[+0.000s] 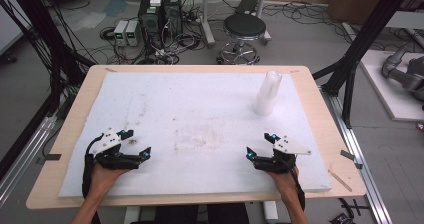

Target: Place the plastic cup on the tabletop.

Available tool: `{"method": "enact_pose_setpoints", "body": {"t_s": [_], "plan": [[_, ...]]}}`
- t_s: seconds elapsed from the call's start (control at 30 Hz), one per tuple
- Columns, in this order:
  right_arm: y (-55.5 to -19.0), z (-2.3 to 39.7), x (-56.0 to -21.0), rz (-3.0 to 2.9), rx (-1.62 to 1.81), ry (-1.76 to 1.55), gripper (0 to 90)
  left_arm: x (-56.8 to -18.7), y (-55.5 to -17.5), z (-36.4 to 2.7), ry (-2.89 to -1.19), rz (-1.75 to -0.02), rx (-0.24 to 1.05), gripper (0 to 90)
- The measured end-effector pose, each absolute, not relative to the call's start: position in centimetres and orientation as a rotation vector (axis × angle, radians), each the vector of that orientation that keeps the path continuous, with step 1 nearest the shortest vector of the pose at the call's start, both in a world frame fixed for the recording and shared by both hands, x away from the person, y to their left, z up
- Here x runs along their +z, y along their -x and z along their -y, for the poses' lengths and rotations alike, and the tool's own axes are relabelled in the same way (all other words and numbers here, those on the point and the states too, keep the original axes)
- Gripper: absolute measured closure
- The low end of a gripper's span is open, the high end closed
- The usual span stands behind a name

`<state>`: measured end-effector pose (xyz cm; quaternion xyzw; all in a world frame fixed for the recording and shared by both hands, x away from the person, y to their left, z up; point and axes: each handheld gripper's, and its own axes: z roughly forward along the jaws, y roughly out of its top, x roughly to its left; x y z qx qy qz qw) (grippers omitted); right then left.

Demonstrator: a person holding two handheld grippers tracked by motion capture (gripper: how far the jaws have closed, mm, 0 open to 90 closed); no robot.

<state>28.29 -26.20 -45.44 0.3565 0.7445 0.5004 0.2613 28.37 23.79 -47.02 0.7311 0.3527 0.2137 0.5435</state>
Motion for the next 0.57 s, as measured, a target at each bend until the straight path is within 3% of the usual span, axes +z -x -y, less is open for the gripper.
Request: {"method": "enact_pose_setpoints", "body": {"t_s": [0.57], "plan": [[-28.65,26.05,-45.46,-2.042,1.328,-1.002,16.8,-47.11,-27.94,-24.17,-1.691,-0.796,0.509,6.1]]}}
